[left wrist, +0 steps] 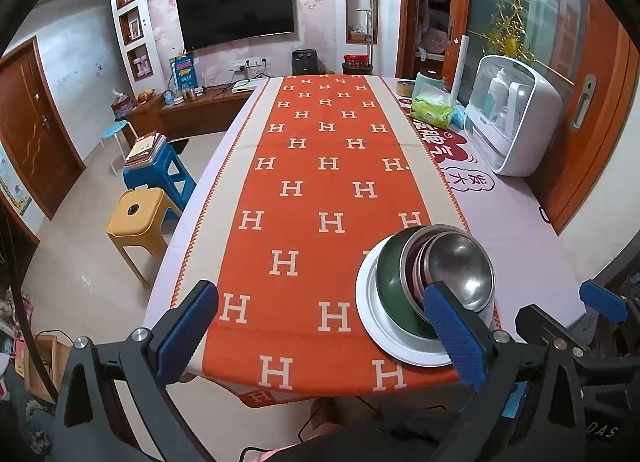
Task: Organize plates and bowls
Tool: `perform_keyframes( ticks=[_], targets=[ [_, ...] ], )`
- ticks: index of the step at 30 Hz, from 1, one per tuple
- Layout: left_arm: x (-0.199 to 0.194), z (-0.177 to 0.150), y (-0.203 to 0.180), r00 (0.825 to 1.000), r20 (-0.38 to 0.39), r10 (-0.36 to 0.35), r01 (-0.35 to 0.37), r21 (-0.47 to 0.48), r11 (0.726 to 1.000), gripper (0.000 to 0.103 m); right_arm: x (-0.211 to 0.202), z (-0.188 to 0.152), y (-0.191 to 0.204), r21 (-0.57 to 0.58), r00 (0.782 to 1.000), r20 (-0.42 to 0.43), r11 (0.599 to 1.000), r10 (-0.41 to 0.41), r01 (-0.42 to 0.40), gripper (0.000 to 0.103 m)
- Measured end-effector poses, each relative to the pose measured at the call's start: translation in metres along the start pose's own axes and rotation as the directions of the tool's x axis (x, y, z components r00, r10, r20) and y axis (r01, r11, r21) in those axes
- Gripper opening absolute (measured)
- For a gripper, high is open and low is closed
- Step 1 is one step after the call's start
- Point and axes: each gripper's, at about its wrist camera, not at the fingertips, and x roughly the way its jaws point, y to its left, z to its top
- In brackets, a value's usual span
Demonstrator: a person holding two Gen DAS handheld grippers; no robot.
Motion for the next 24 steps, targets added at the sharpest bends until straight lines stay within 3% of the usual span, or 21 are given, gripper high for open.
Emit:
perform_keyframes(
  ticks=[24],
  targets=[
    [0.0015, 0.0044, -0.0040, 1.000, -0.010, -0.008, 0.008, 0.000, 1.000, 0.102, 0.0045, 0.0070, -0.0039, 0.008, 1.000, -0.011, 1.000, -0.008, 0.008, 0.103]
  ],
)
